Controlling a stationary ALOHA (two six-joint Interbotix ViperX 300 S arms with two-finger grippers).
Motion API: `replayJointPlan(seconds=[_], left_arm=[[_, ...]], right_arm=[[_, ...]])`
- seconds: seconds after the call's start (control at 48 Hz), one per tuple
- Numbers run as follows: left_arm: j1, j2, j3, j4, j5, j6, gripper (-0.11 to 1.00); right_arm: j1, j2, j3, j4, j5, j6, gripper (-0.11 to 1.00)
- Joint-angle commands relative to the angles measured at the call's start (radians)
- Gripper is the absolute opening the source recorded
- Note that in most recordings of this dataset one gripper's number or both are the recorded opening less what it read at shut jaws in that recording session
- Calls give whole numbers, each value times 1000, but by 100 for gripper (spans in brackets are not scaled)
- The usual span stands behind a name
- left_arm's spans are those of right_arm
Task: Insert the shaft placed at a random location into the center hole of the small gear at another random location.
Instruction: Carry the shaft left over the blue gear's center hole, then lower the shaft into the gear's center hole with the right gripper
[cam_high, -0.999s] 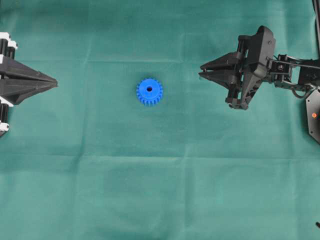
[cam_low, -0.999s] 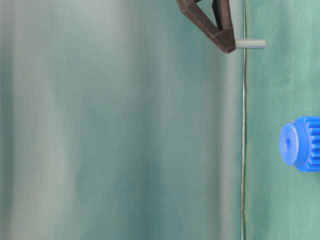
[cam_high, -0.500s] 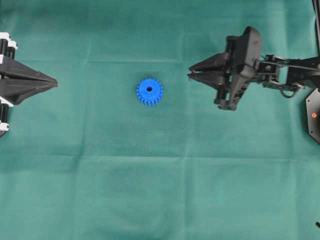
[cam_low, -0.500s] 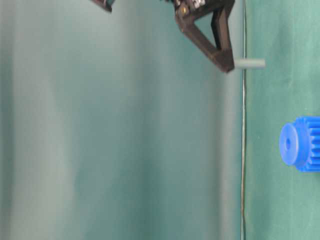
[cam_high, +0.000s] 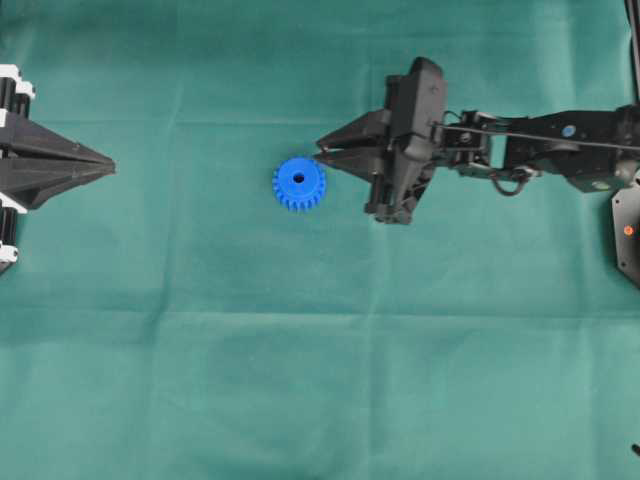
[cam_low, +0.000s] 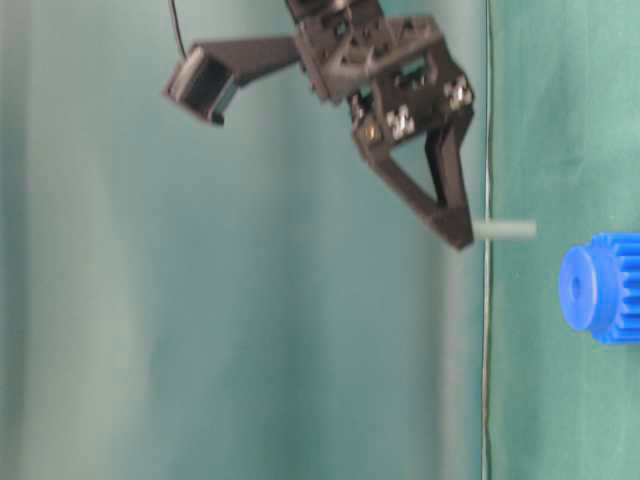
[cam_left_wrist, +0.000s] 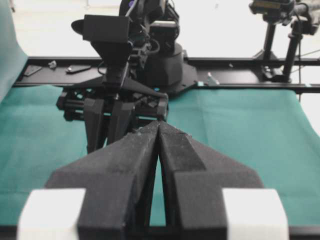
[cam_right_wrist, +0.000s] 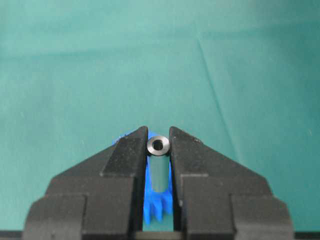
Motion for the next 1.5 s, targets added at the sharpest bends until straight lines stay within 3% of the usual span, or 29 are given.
replayJointPlan(seconds=[0.0,0.271,1.478], left_arm=[[2,3,-18,3,-5,-2,0],[2,2,-18,2,-5,-2,0],[2,2,-18,3,-5,-2,0]], right_arm=[[9,6,-55,-6,5,-15,13],[18,49,-114,-9,11,-17,13],[20,143,-114,-5,-26,-9,13]])
